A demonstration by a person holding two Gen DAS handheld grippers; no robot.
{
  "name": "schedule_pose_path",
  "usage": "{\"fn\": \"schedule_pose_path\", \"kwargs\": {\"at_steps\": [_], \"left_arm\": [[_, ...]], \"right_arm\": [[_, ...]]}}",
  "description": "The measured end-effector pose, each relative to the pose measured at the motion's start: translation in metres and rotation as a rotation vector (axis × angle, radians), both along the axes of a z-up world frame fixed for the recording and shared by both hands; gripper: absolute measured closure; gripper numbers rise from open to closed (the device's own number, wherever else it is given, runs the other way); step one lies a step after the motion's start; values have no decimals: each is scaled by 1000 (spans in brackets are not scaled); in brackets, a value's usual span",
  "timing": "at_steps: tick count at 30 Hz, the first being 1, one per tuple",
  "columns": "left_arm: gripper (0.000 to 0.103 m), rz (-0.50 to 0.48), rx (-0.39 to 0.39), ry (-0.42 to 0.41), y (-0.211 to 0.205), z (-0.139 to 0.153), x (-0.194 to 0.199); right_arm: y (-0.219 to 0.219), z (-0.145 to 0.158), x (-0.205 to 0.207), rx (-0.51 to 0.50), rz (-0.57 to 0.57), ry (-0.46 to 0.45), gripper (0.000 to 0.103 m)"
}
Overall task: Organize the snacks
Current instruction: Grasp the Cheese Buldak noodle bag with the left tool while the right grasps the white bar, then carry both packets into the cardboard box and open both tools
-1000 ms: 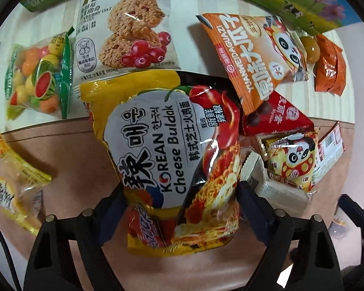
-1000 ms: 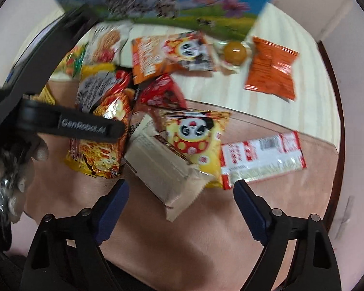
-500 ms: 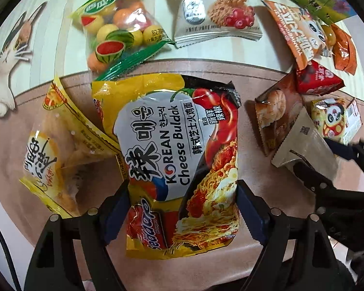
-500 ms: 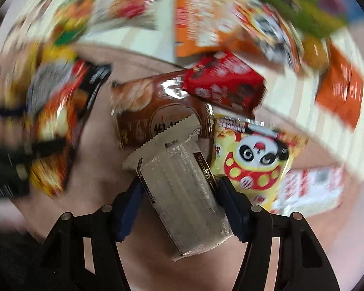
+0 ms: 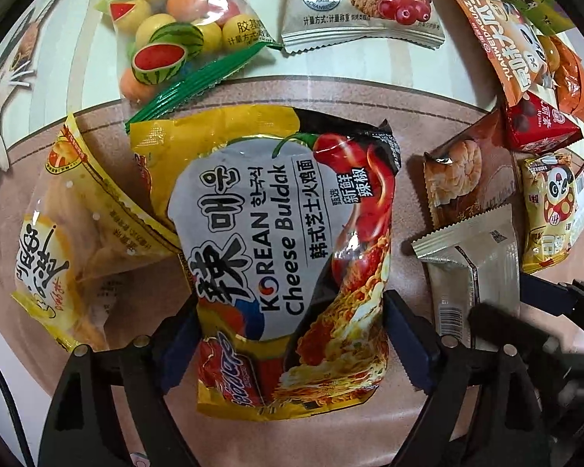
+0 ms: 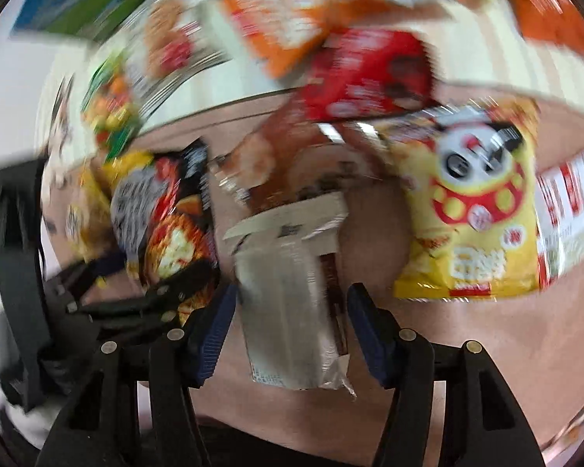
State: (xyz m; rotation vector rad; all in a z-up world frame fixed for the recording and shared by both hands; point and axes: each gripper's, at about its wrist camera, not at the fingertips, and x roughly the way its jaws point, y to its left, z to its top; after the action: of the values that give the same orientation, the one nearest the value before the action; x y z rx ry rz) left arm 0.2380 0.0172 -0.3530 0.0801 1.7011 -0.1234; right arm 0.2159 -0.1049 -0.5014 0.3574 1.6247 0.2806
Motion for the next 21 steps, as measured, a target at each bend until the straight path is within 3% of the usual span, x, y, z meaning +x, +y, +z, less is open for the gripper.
{"fn": "schedule_pose_path", "kwargs": {"at_steps": [5, 10, 14, 21], "left_arm": [[15, -4, 15, -11, -3, 9, -6], [15, -1, 26, -5, -10, 4, -4], [15, -2, 28, -9, -11, 2, -4], [15, 10, 37, 2, -12, -7, 4]], "right_arm": [[15, 1, 2, -110, 88, -50, 48], [-20, 1, -16, -155, -96, -36, 54], [-51, -7, -11, -87, -227, 37, 49], [-57, -36, -6, -128, -183, 62, 44]]}}
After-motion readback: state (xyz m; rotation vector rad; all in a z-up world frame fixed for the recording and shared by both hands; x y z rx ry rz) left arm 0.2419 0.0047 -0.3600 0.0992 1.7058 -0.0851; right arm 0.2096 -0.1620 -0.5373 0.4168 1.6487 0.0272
